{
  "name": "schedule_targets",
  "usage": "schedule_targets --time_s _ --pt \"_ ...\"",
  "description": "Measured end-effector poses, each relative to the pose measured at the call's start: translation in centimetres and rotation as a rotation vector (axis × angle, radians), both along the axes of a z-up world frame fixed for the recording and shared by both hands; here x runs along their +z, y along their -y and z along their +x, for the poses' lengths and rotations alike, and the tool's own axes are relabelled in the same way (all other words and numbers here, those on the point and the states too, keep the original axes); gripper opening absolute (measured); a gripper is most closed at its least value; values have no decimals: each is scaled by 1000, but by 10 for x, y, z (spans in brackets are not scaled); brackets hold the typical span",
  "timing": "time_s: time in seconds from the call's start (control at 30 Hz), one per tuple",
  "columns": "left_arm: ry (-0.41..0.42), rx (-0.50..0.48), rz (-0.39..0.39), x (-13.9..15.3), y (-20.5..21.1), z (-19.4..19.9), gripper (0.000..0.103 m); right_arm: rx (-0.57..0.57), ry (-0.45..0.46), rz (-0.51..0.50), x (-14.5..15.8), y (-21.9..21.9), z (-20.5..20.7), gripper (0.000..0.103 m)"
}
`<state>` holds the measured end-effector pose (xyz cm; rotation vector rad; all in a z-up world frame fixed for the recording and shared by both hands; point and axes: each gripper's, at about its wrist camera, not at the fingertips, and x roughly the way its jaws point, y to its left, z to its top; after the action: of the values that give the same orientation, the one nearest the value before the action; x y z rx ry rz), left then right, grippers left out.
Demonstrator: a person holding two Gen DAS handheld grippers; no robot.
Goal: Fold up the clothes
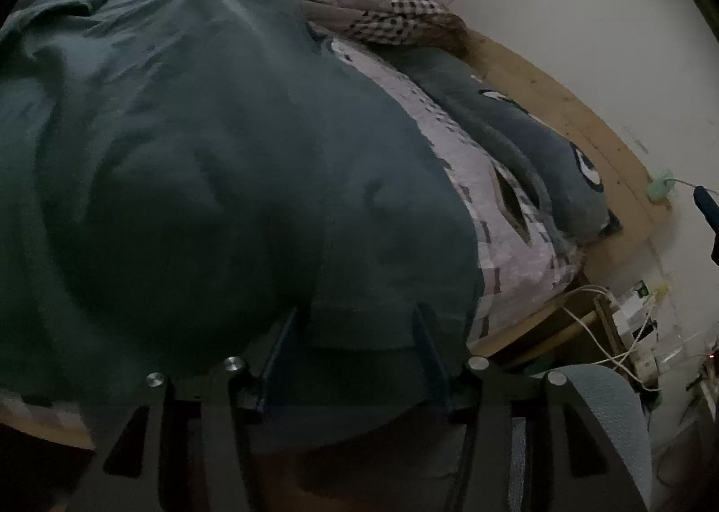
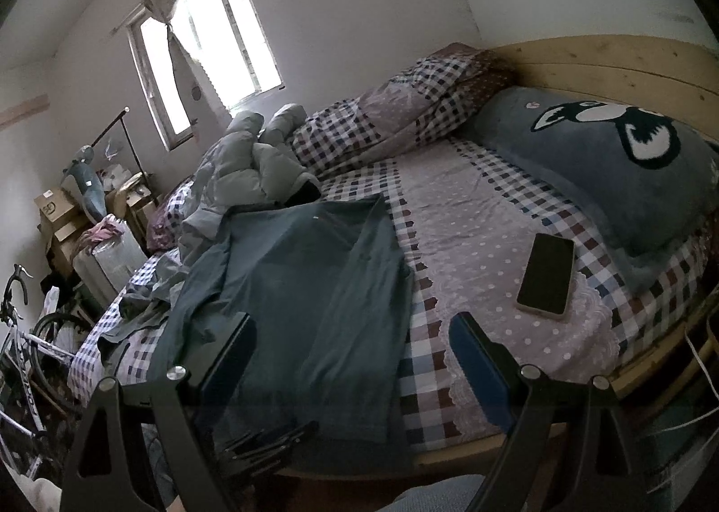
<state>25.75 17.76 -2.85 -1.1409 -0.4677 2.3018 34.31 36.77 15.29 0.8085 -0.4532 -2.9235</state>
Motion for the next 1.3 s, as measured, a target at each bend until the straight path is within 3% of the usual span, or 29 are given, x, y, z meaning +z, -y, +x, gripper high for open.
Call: schedule_targets --time_s 0.2,0.47,0.7,1.0,1.2,1.3 --pt "46 -15 82 -6 3 2 56 7 5 8 1 3 0 90" --pt "94 -7 111 -15 1 -2 56 17 9 10 0 6 0 90" --pt "11 1 135 3 2 6 55 28 16 24 0 8 0 90" --pt "-40 -31 83 9 -12 9 55 26 29 21 -4 8 -2 90" --pt "12 22 68 -5 -10 -1 39 35 33 27 -4 11 -2 90" --pt "18 33 76 -6 -8 -4 20 37 34 33 -4 12 -2 90"
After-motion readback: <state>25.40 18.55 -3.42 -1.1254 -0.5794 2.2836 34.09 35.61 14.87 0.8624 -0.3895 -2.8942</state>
